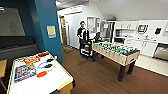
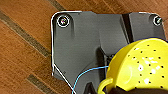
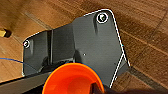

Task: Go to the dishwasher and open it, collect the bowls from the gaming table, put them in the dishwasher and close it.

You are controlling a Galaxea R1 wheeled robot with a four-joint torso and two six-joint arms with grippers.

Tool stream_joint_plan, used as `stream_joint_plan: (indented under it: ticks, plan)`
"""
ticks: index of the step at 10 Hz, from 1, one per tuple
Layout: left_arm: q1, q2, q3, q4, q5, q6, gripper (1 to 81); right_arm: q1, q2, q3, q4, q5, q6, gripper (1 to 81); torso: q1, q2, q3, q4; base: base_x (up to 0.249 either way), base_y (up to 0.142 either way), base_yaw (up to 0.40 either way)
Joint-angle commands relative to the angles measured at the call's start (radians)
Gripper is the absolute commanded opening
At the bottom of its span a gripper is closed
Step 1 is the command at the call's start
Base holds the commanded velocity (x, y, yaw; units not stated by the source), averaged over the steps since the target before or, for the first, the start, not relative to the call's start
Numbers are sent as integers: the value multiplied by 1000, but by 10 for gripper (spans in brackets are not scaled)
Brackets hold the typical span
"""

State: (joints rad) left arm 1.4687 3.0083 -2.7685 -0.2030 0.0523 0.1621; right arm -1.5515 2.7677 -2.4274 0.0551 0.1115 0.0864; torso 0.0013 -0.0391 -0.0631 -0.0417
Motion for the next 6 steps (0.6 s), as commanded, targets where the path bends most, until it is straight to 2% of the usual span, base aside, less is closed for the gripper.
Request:
stream_joint_plan:
  ticks: [1,2,3,4,5,6]
  plan:
    - [-55,-6,-3,5,61,11,10,44,-21,2,-11,-47,-2,10,0,0,0,0,0,0,-398]
    - [-55,-6,-3,5,61,11,10,46,-21,2,-9,-46,0,10,0,0,0,93,0,0,-398]
    - [-55,-6,-3,5,61,11,10,47,-21,4,-9,-46,0,10,0,0,0,97,0,0,-398]
    - [-55,-8,-3,5,61,11,10,49,-21,5,-9,-47,0,10,0,0,0,17,0,0,-398]
    - [-55,-8,-3,5,61,11,10,49,-21,5,-11,-47,0,10,0,0,0,38,0,0,-398]
    - [-55,-9,-3,5,61,11,10,49,-21,4,-11,-47,0,10,0,0,0,53,0,0,-398]
